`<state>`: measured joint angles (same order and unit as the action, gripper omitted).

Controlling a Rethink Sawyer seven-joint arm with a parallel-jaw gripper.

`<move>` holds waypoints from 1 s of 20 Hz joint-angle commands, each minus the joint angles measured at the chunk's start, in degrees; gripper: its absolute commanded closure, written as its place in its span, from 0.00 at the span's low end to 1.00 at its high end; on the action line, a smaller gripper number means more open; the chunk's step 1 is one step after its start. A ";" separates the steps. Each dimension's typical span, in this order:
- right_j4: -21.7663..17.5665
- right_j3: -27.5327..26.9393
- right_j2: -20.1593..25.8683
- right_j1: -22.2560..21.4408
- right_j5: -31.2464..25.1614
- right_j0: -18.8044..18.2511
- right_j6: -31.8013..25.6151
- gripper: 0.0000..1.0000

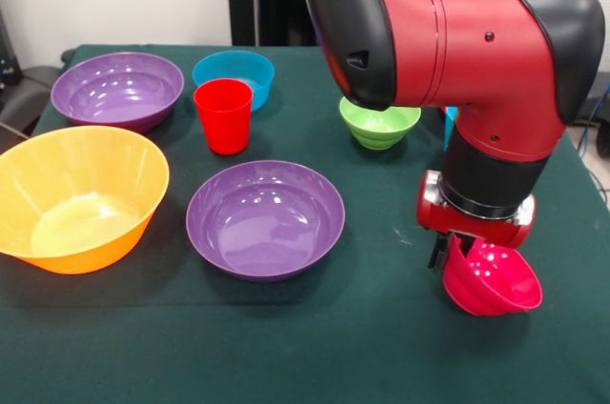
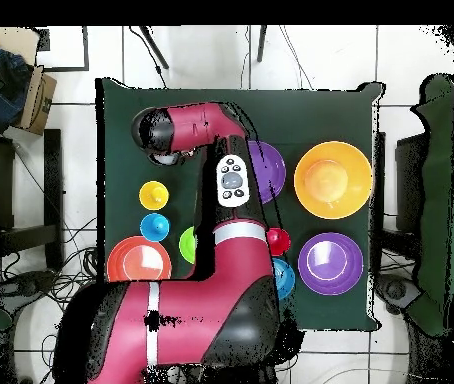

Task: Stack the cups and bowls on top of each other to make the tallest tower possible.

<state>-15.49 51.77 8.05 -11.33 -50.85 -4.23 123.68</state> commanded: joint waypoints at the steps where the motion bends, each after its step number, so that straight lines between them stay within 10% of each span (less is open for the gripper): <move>1: -3.97 1.51 3.91 2.29 0.07 -1.13 -12.82 1.00; 20: -2.64 -3.03 4.50 4.09 -4.20 -0.85 -12.74 1.00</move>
<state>-15.49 49.60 8.16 -10.39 -50.86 -4.37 123.67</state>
